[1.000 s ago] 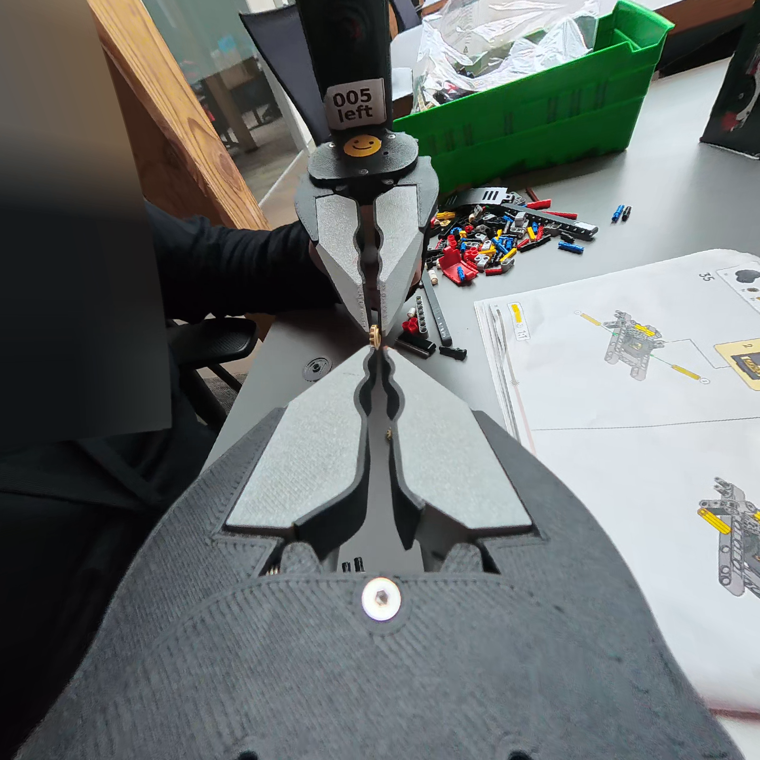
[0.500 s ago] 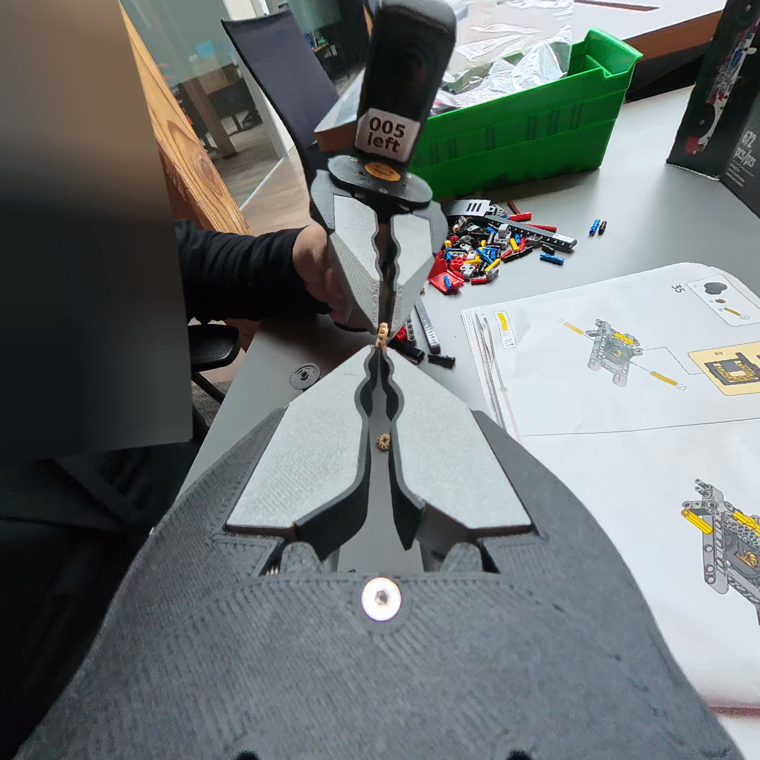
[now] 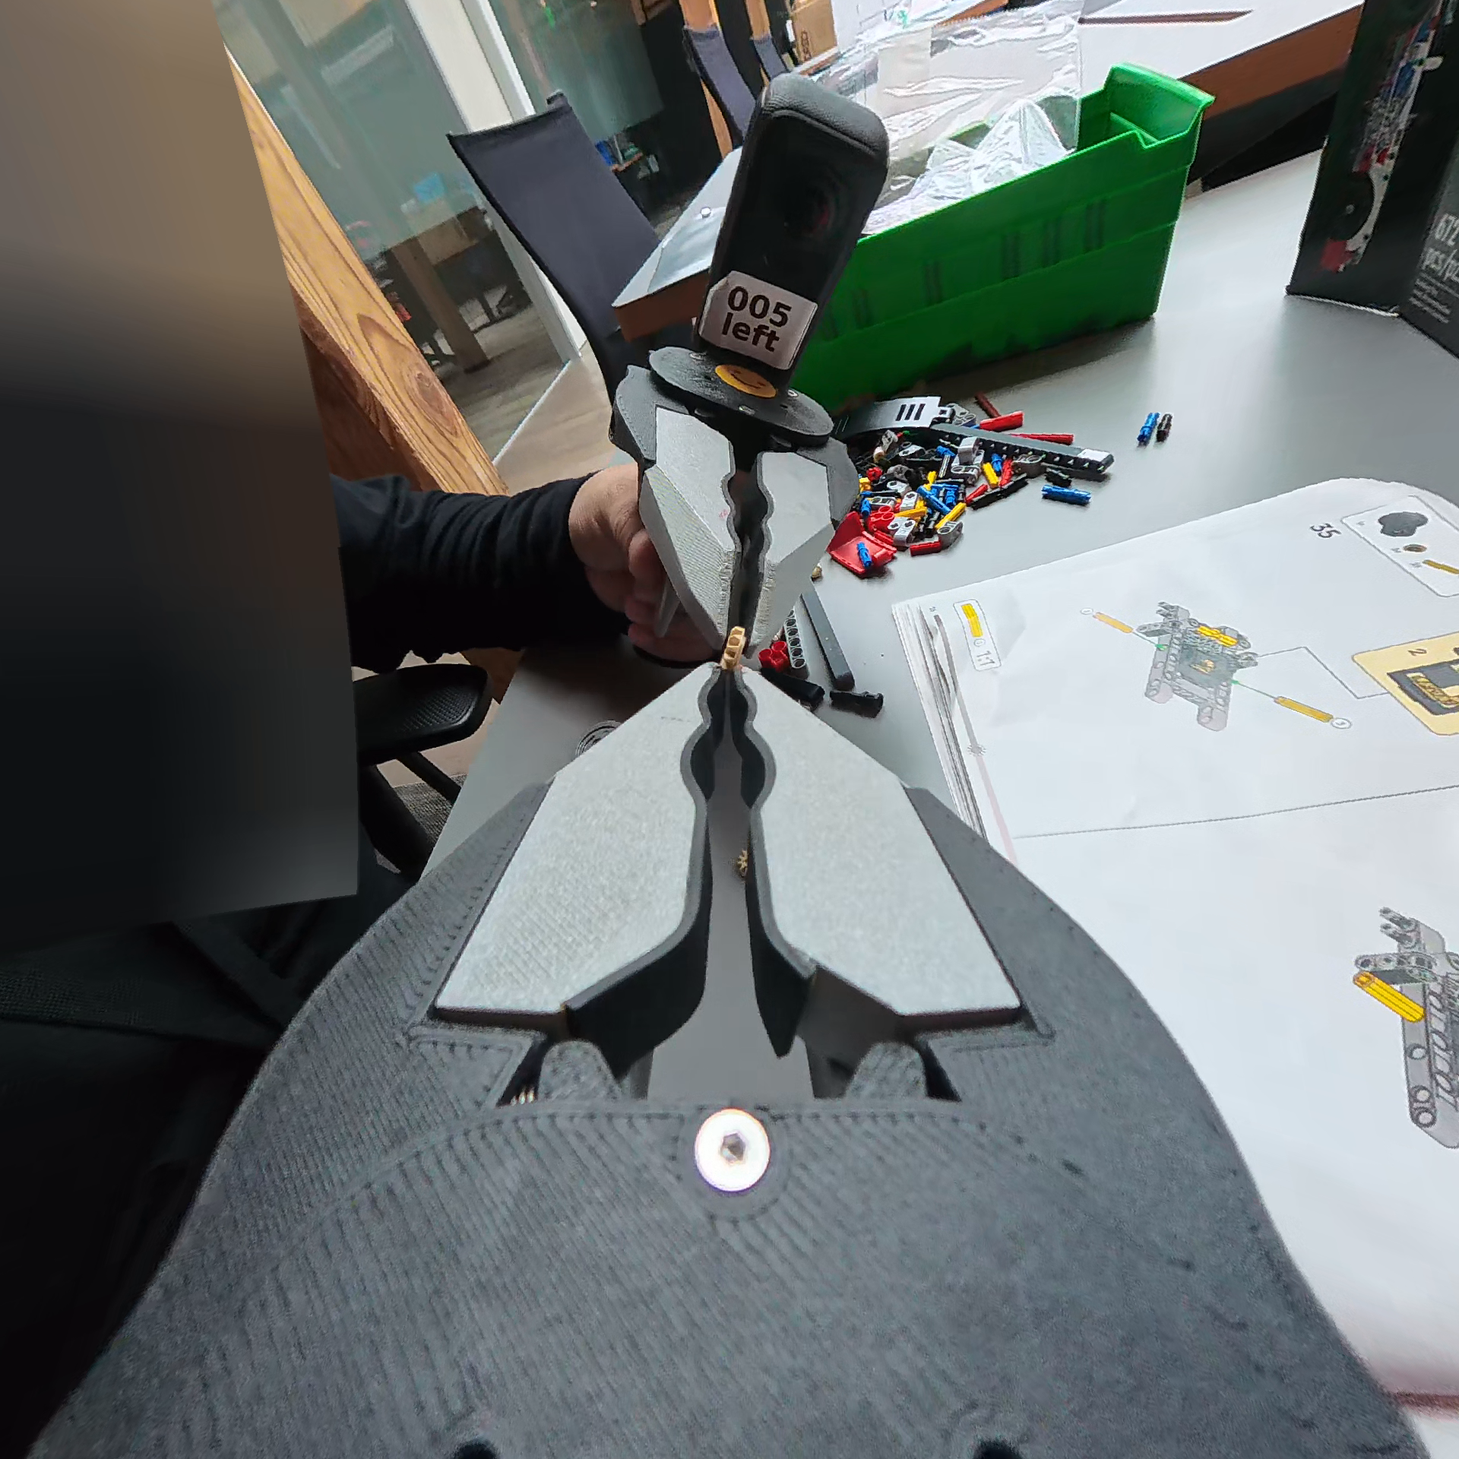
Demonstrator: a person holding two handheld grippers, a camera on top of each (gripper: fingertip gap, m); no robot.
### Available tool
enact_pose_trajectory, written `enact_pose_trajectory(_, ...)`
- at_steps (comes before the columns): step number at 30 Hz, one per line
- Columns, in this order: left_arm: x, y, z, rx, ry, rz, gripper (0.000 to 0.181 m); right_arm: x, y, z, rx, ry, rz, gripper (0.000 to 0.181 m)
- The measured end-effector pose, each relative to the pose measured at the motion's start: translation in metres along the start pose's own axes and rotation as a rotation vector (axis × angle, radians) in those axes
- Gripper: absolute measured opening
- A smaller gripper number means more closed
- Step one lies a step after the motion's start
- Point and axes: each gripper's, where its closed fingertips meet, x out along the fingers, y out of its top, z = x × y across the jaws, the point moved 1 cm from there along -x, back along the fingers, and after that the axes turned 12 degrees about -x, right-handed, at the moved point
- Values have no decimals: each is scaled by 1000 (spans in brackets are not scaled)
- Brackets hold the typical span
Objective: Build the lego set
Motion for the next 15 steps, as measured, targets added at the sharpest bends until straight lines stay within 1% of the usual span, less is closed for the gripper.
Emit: enact_pose_trajectory(15, -2, 3, -1, 21, 20, 17, 0, 1, 2, 1, 48, 16, 36, 1)
